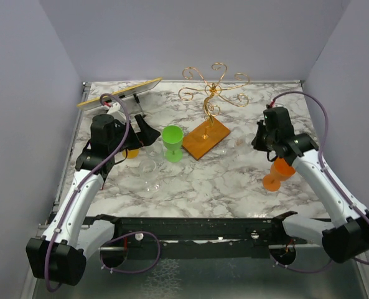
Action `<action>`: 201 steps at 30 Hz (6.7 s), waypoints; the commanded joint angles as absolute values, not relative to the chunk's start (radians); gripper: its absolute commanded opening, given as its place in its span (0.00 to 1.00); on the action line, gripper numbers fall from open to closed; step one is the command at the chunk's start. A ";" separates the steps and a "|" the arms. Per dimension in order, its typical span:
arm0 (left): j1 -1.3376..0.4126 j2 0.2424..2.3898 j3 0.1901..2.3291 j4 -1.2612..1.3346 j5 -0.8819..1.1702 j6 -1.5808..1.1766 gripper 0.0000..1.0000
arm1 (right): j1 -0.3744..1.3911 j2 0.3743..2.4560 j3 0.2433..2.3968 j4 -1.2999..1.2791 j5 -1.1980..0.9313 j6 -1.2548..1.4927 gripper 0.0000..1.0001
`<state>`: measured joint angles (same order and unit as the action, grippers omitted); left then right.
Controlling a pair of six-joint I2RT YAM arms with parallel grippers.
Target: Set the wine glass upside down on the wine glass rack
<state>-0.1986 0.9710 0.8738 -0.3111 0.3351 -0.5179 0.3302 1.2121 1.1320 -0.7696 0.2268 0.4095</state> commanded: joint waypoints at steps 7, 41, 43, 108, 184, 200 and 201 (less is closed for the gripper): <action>-0.203 0.927 0.922 -0.346 0.461 -0.721 0.99 | 0.420 0.854 0.903 -0.469 0.016 0.365 0.01; -0.202 0.680 1.257 -0.622 -0.116 -0.770 0.99 | 0.921 1.148 1.161 0.313 -0.014 0.130 0.01; -0.203 0.664 1.253 -0.623 -0.128 -0.785 0.99 | 0.952 1.204 1.187 0.352 0.033 0.087 0.00; -0.202 0.834 1.018 0.136 -0.131 -1.536 0.43 | 1.012 1.390 1.109 0.869 0.018 0.187 0.01; -0.203 0.638 0.870 0.343 0.719 -0.741 0.00 | 1.012 1.342 1.297 0.221 -0.375 0.400 0.69; -0.203 0.615 0.835 0.360 0.737 -0.741 0.00 | 1.012 1.436 1.283 0.361 -0.388 0.456 0.37; -0.203 0.613 0.835 0.360 0.736 -0.741 0.00 | 1.012 1.437 1.280 0.367 -0.396 0.456 0.35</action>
<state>-0.2020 0.6342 0.8410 0.3126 0.7216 -0.7380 1.0073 1.4136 1.2732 0.3267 -0.3767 0.4507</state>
